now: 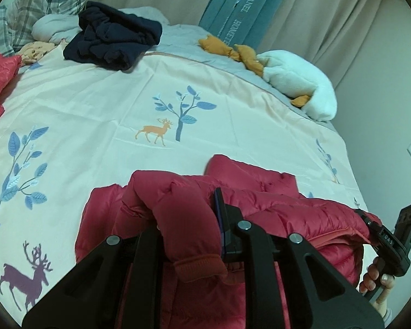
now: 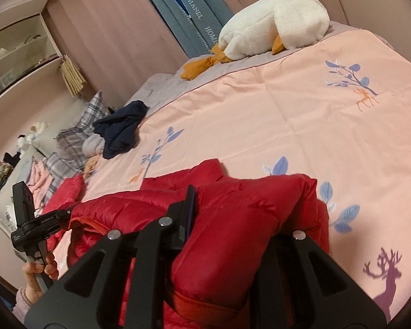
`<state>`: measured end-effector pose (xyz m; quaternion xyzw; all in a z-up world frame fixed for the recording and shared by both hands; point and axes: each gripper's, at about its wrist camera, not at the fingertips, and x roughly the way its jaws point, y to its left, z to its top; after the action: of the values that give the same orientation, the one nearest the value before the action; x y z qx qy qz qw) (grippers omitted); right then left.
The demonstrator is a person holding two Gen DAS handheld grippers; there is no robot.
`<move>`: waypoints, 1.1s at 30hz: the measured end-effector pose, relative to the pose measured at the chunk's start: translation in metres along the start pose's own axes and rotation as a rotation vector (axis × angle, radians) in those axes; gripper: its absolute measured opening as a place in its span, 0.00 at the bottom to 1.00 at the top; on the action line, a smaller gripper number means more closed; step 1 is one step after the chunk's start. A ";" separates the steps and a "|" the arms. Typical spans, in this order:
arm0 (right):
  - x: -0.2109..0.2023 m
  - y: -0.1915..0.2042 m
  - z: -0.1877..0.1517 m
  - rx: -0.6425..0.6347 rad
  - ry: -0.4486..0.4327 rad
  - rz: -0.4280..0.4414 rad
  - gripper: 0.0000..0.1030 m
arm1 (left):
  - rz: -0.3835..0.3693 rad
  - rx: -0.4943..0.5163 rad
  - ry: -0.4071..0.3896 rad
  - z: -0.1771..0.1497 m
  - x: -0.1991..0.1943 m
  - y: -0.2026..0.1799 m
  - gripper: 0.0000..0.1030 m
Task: Fold large clothes
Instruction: 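Carry the hem over the jacket body toward the collar with both grippers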
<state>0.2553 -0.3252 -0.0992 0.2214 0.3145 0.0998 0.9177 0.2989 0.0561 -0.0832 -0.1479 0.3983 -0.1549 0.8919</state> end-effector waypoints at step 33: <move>0.057 -0.011 0.007 -0.001 0.059 -0.105 0.16 | 0.088 0.018 0.062 0.005 0.060 0.004 0.19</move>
<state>0.3046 -0.3193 -0.1294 0.2010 0.3527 0.0580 0.9120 0.3414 0.0366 -0.1209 -0.1171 0.4303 -0.1235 0.8865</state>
